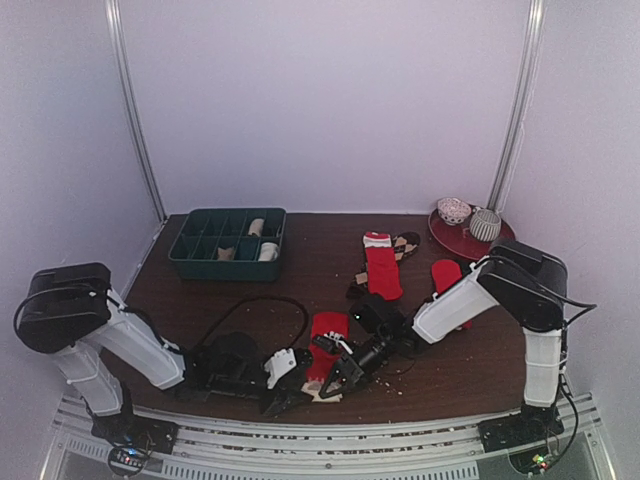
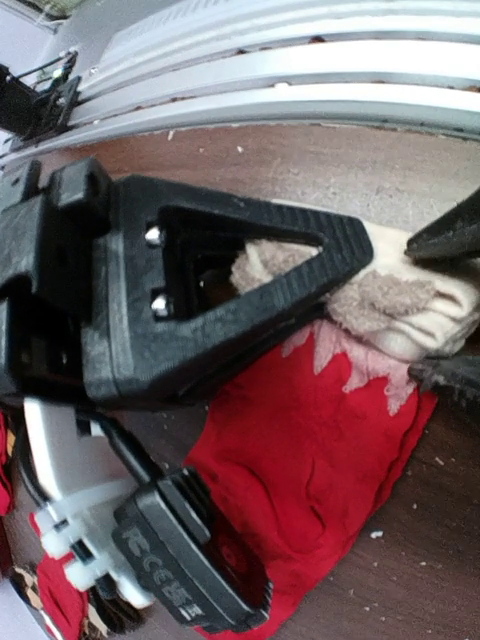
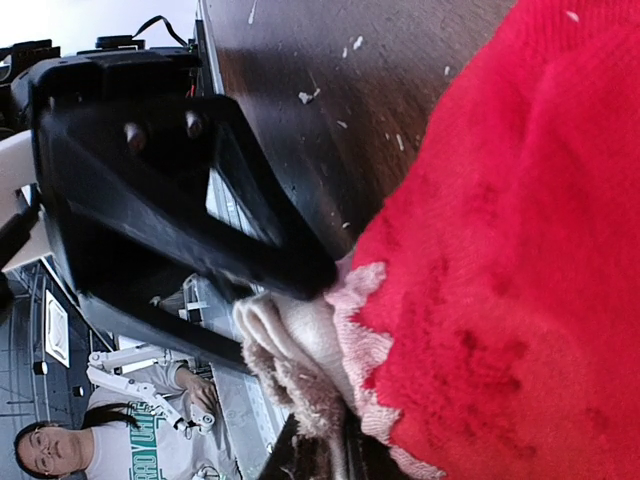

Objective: Roll the socks
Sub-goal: Roll a pair of socks at the center of the board.

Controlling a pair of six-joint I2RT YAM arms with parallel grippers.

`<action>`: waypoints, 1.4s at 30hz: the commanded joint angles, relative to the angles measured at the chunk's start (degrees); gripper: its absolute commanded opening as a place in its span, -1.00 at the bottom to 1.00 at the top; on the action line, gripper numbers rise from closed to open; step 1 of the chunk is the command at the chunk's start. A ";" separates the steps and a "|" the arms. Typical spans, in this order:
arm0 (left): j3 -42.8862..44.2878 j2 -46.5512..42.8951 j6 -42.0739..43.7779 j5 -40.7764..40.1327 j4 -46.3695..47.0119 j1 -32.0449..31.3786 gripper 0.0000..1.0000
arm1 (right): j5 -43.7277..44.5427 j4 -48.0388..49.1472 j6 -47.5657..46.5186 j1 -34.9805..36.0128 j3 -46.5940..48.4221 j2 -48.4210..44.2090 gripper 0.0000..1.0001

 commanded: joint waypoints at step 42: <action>4.76 11.47 -22.62 17.18 -26.07 6.55 -1.00 | 62.34 -5.98 -60.73 21.13 -9.09 -18.18 -0.37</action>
